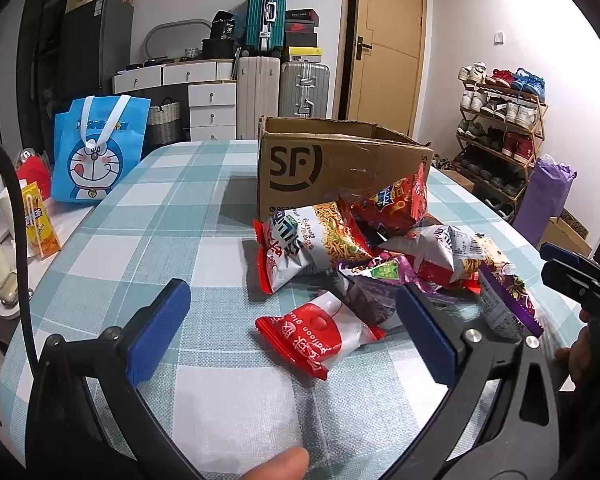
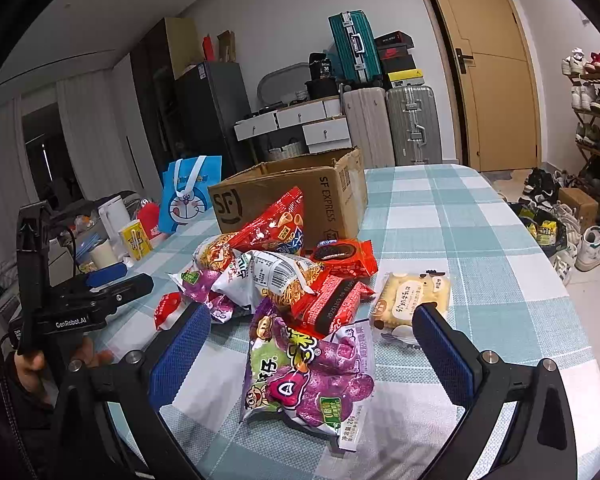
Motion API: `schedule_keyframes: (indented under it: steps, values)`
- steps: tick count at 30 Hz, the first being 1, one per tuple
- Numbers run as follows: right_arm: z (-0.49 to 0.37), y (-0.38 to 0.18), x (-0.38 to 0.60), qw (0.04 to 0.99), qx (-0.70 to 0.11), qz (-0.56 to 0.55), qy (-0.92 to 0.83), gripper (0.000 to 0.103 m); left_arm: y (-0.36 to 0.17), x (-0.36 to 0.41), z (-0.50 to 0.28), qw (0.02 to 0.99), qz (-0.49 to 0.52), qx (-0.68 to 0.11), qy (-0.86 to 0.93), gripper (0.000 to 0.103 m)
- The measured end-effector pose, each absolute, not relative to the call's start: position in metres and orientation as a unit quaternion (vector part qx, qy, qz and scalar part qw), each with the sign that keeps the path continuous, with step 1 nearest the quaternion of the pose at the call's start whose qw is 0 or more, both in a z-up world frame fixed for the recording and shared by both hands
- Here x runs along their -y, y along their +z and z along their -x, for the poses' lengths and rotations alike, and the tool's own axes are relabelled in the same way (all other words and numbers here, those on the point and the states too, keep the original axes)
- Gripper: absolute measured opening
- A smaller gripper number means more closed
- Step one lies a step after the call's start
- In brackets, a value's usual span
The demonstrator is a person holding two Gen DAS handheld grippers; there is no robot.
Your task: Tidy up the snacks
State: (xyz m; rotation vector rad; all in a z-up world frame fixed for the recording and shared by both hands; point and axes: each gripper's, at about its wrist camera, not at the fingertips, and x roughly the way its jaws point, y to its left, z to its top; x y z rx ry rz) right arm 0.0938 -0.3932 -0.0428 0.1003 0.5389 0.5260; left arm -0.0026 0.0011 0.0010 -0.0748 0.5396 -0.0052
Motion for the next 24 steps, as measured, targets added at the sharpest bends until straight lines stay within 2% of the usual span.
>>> schedule_keyframes:
  steps: [24]
  values:
    - [-0.0939, -0.0438, 0.3921, 0.928, -0.264, -0.05, 0.258, 0.103, 0.0018, -0.0036, 0.0003, 0.963, 0.042, -0.265, -0.004, 0.102]
